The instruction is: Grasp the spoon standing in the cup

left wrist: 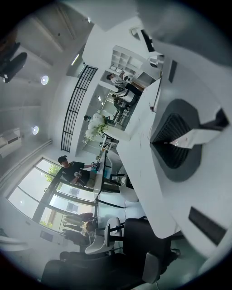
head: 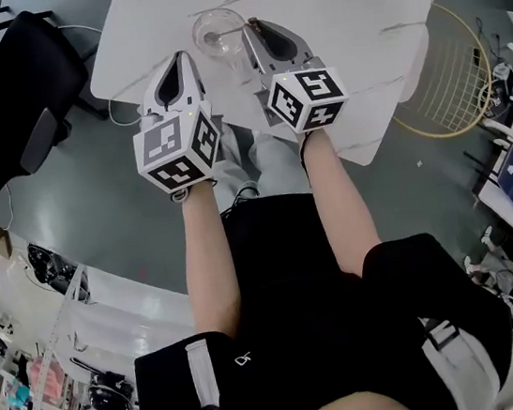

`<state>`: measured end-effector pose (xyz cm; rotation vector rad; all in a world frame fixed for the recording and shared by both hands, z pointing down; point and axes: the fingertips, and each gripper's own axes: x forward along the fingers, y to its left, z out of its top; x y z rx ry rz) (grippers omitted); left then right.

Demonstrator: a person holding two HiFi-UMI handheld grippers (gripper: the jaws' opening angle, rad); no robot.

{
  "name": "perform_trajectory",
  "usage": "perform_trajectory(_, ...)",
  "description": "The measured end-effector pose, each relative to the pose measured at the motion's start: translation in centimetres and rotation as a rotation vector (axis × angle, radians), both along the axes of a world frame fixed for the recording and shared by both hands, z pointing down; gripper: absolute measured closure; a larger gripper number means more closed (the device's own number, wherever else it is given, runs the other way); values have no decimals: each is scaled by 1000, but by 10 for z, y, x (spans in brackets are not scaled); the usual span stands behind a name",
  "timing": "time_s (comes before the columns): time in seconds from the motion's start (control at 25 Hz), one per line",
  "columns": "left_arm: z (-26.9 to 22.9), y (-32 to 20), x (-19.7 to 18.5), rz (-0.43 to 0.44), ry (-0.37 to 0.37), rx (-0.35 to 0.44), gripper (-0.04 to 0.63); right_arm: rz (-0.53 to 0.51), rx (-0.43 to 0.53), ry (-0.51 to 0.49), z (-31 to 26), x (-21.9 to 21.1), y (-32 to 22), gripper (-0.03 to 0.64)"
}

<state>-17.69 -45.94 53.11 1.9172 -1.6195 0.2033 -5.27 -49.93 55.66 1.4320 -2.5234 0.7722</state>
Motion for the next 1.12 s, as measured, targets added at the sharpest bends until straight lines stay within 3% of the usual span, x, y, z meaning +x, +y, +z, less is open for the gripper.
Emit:
perform_trajectory(0.36,-21,-3,-4,-25,-7,44,580,-12,64,-20,-30,4,-8,565)
perform_trajectory(0.84,-57,12,29,-48,0,131,580,-76,189,-38,-96,31,9,565)
perform_trajectory(1.12,-90,17,48,-63,-18,219,580,-74,266,-22,-136,60,14,565)
